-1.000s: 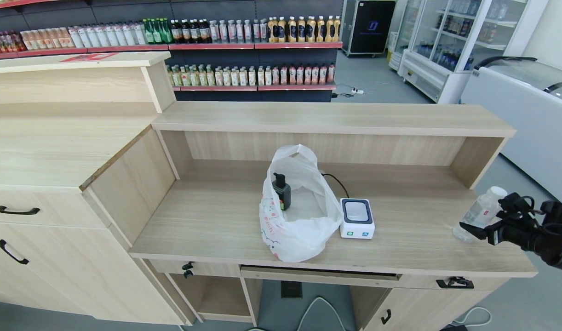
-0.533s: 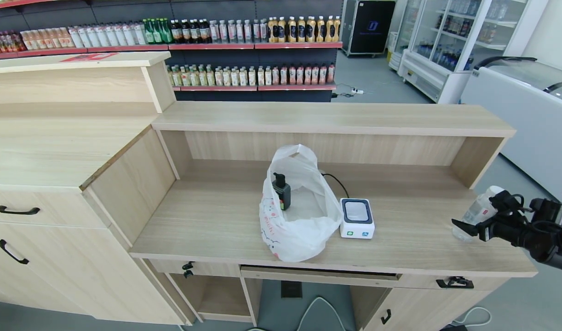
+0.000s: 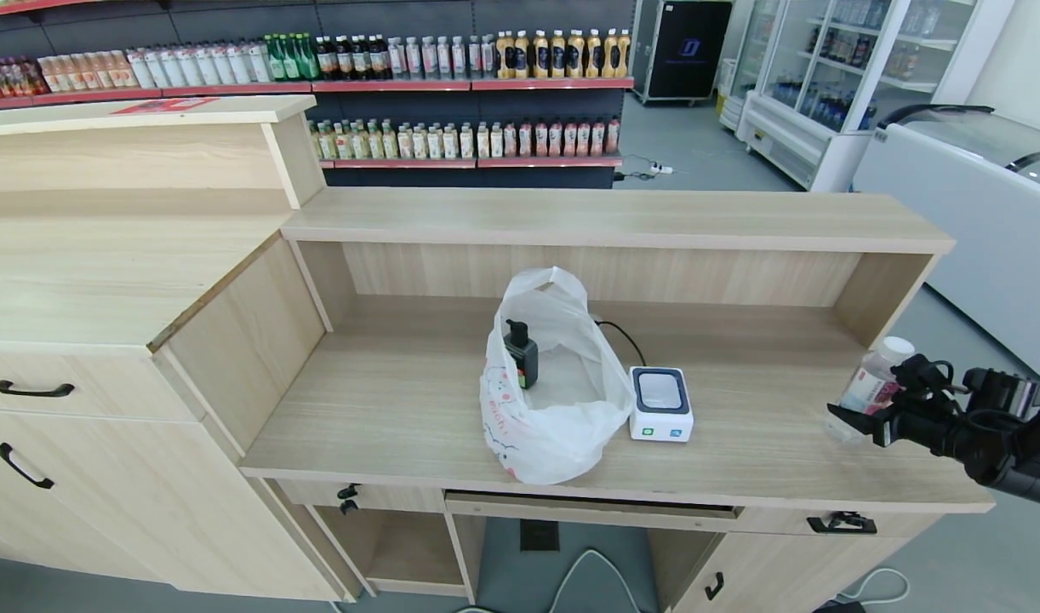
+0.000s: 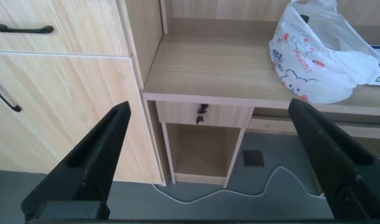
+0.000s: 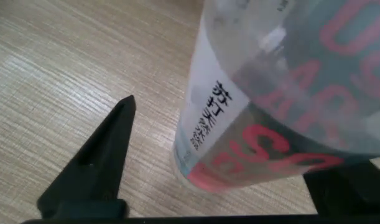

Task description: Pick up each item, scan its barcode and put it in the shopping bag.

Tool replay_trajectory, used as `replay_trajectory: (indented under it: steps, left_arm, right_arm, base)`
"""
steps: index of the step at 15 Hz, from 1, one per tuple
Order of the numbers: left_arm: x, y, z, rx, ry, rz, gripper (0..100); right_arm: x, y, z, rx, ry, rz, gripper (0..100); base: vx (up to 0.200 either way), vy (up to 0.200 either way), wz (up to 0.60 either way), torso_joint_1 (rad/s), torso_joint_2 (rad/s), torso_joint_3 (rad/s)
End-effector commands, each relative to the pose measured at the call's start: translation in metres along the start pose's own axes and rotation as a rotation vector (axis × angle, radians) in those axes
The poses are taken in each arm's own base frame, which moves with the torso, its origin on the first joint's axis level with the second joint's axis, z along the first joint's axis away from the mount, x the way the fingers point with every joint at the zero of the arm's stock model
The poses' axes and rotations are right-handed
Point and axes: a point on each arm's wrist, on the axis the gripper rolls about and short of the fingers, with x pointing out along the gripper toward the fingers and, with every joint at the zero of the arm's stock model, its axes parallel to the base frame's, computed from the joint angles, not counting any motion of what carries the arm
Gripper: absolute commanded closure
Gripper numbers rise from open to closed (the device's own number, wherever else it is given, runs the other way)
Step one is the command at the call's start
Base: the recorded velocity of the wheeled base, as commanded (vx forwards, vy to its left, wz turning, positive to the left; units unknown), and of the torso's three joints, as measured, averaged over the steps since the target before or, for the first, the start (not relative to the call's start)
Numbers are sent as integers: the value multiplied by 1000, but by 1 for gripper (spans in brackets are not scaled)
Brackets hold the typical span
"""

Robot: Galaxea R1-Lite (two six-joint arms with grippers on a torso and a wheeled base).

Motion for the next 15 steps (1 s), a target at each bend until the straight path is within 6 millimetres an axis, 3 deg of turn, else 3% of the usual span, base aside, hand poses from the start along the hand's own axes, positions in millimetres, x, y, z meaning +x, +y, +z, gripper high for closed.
replay_trajectory:
  steps: [1, 6, 12, 15]
  left_arm:
    - [0, 0, 0, 0, 0, 0, 0]
    - [0, 0, 0, 0, 0, 0, 0]
    - [0, 0, 0, 0, 0, 0, 0]
    - [0, 0, 0, 0, 0, 0, 0]
  right_arm:
    - [1, -1, 1, -4, -8, 5, 100]
    - [4, -4, 10, -10, -42, 19, 100]
    - [2, -6, 38, -20, -104, 61, 100]
    - [-9, 6, 92, 134, -171, 220, 100]
  base:
    - [0, 0, 0, 0, 0, 0]
    - [0, 0, 0, 0, 0, 0]
    - [0, 0, 0, 0, 0, 0]
    - [0, 0, 0, 0, 0, 0]
